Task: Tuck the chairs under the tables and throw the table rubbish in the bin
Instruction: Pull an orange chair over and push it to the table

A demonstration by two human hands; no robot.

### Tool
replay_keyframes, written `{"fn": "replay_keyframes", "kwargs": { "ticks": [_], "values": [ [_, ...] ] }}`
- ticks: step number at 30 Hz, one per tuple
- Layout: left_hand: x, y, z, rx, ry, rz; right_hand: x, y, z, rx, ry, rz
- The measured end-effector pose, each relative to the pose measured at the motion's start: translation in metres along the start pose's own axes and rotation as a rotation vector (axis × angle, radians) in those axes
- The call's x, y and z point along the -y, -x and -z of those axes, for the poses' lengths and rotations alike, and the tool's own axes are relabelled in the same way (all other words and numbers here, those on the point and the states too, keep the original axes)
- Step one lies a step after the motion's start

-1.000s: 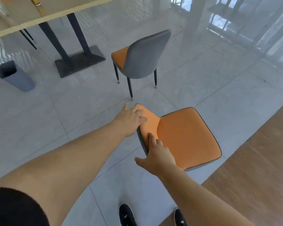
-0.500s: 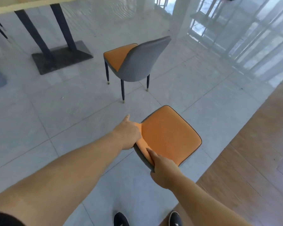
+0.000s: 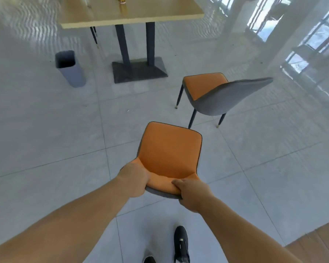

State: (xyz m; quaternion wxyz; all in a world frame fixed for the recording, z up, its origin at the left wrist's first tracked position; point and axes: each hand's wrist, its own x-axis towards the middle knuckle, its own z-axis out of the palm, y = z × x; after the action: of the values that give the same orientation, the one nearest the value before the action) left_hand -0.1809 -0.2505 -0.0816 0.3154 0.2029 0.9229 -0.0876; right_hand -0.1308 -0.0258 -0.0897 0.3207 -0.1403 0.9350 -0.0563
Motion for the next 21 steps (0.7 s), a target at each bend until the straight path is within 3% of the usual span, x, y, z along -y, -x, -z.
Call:
{"fn": "replay_keyframes", "kwargs": {
  "ticks": [5, 12, 21],
  "values": [
    [0.047, -0.013, 0.006, -0.133, 0.094, 0.076, -0.003, -0.07, 0.052, -0.065, 0.142, 0.072],
    [0.105, -0.057, 0.037, -0.175, 0.358, 0.177, -0.005, -0.177, 0.127, -0.093, 0.226, 0.169],
    [0.233, -0.148, 0.097, -0.24, 0.372, 0.201, 0.021, -0.312, 0.219, -0.093, 0.223, 0.182]
  ]
}}
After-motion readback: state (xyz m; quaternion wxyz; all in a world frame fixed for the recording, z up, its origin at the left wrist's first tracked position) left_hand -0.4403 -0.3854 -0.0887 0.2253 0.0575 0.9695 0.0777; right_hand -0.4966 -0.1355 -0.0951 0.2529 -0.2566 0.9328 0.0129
